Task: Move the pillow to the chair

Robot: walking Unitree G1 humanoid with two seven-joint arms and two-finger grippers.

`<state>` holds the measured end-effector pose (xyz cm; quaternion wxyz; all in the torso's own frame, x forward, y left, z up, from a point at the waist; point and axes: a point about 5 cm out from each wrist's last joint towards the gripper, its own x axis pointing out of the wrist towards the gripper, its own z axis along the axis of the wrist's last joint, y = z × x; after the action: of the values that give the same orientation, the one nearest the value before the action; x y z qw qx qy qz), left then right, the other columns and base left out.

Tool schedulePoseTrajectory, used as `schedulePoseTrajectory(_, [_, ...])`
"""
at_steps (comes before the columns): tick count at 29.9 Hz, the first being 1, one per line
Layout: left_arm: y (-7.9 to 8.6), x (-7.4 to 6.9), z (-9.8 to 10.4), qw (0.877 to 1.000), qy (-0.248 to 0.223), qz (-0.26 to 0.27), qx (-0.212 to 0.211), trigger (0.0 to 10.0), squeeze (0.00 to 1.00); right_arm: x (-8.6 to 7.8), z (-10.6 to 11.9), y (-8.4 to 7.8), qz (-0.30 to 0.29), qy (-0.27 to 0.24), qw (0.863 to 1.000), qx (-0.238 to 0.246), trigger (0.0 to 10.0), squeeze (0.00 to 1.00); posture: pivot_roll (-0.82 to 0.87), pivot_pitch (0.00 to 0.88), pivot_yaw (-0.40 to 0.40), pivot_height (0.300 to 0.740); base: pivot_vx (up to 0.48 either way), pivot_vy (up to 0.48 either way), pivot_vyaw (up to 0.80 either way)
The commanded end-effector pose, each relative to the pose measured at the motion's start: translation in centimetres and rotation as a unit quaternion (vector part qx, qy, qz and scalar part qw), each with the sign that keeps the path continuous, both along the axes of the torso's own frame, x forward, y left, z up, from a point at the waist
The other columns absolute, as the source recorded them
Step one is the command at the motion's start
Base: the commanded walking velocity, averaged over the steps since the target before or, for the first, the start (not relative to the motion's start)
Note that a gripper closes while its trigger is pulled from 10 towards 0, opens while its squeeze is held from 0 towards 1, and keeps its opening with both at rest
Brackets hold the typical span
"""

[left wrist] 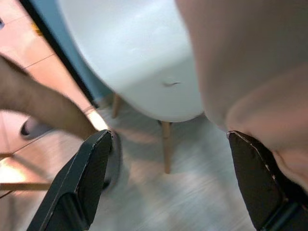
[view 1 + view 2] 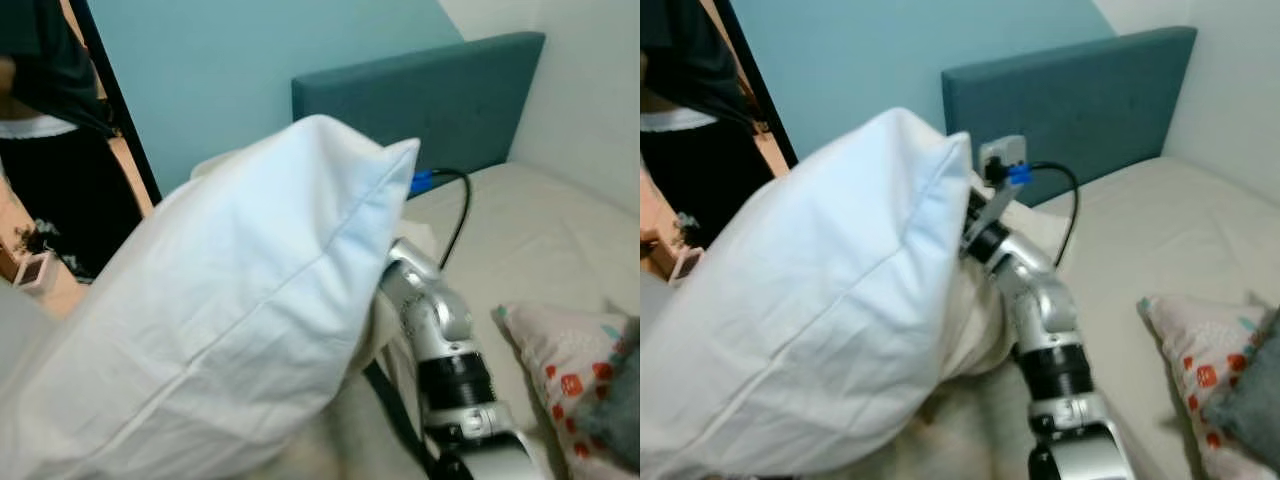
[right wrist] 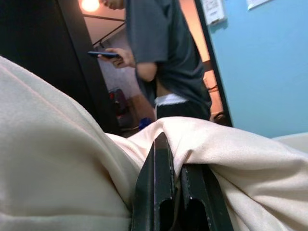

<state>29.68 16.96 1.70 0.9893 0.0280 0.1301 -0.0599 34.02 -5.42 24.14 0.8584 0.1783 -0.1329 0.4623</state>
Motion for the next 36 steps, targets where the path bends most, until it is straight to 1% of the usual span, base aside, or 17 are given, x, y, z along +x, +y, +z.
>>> schedulePoseTrajectory(1, [-0.1, 0.9, 1.4, 0.999, -0.04, -0.003, -0.001, 10.0, 0.0, 0.0, 0.7, 0.5, 0.007, -0.012, 1.0, 0.0, 10.0, 0.0, -0.15, 0.068, 0.038, 0.74, 0.349, 0.0, 0.0])
schedulePoseTrajectory(8, [-0.1, 1.0, 1.7, 0.999, -0.047, -0.005, -0.004, 10.0, 0.0, 0.3, 0.9, 0.2, -0.011, -0.013, 1.0, 0.005, 10.0, 0.0, -0.15, 0.075, 0.042, 0.74, 0.449, 0.0, 0.0])
schedulePoseTrajectory(19, [-0.6, 1.5, 2.4, 0.998, -0.059, -0.015, -0.008, 10.0, 0.0, 1.1, 1.5, -0.6, -0.046, -0.017, 0.999, 0.005, 10.0, 0.0, -0.15, 0.07, 0.039, 0.74, 0.48, 0.0, 0.0])
schedulePoseTrajectory(27, [-0.8, 1.6, 2.6, 0.998, -0.064, -0.018, -0.008, 10.0, 0.0, 1.2, 1.3, -0.5, -0.048, -0.013, 0.999, -0.001, 10.0, 0.0, -0.15, 0.07, 0.037, 0.74, 0.48, 0.0, 0.0])
schedulePoseTrajectory(34, [-1.1, 1.8, 3.0, 0.997, -0.072, -0.024, -0.008, 10.0, 0.0, 1.3, 1.4, -0.4, -0.049, -0.019, 0.999, -0.006, 10.0, 0.0, -0.15, 0.066, 0.037, 0.74, 0.48, 0.0, 0.0])
schedulePoseTrajectory(36, [-1.0, 1.9, 3.1, 0.997, -0.073, -0.016, -0.008, 10.0, 0.0, 1.2, 1.5, -0.3, -0.048, -0.023, 0.999, -0.004, 10.0, 0.0, -0.15, 0.064, 0.037, 0.74, 0.356, 0.0, 0.0])
